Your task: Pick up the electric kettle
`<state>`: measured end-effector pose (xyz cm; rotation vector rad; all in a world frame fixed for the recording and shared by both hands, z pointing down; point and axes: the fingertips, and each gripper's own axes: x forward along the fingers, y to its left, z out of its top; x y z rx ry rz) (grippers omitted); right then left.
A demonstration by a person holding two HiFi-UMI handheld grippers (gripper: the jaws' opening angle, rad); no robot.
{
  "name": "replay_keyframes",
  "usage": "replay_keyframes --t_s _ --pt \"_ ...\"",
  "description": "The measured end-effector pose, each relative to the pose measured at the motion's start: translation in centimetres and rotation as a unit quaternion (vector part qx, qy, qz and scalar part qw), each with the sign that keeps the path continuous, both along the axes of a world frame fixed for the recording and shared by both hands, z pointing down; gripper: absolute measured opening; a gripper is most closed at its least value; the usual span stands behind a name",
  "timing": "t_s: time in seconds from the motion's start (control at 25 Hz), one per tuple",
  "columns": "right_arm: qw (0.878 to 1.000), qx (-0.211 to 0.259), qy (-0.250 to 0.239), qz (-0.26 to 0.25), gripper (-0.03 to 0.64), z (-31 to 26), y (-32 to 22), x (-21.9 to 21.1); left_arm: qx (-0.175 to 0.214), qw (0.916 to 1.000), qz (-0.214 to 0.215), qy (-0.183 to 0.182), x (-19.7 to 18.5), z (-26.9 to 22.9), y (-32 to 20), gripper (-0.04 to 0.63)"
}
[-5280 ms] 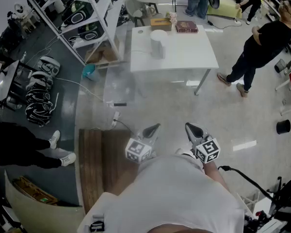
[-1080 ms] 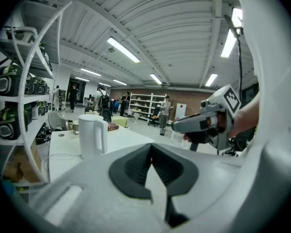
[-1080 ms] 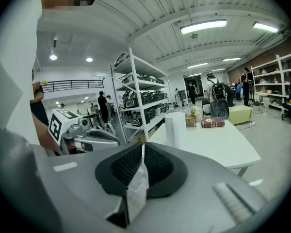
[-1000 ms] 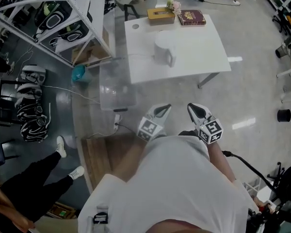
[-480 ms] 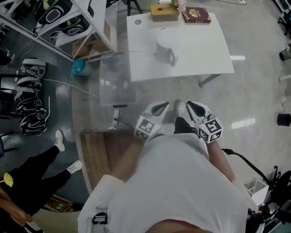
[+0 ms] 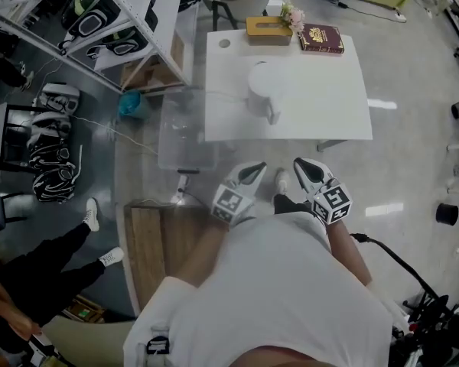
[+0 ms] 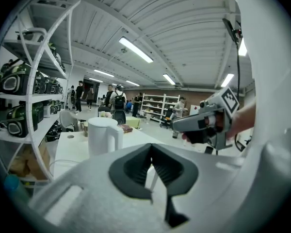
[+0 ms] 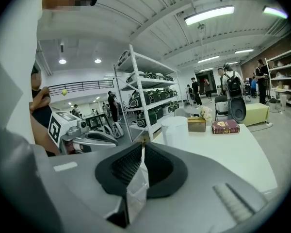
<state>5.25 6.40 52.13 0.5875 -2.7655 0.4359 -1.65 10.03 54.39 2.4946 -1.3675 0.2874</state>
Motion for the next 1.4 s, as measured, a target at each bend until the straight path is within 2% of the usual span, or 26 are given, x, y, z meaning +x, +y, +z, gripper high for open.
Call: replay_keyframes --t_s 0.24,0.44,0.6,0.8,1.0,1.4 --pt "0.999 -0.001 0.005 -0.036 0.021 0.3 -4.7 0.2 -0.001 0.9995 -0.030 -0.004 0.1 0.4 -4.0 0.000" --pt "0.998 -0.009 0.011 -0.069 0.026 1.3 -7.8 0.3 -0.016 0.9968 -0.077 0.013 -0.3 1.2 -6.7 0.000" --pt "0.994 -0.012 0.015 -0.105 0.034 1.9 -9.8 0.1 -0.027 0.9946 -0.100 -0.004 -0.6 1.7 -8.4 0.000" --pt "0.988 -0.012 0.024 -0.150 0.044 2.8 -11.6 -0.2 -0.025 0.9910 -0.132 -0.008 -0.7 1.4 -10.4 0.000" --pt "0.984 -0.012 0.035 -0.177 0.061 3.8 -12.2 -1.2 -0.031 0.9865 -0.160 -0.014 -2.0 1.9 -10.2 0.000" --pt "0.979 -0.020 0.072 -0.188 0.110 5.4 -12.9 -4.4 -0.030 0.9871 -0.157 0.001 -4.8 2.0 -11.7 0.000"
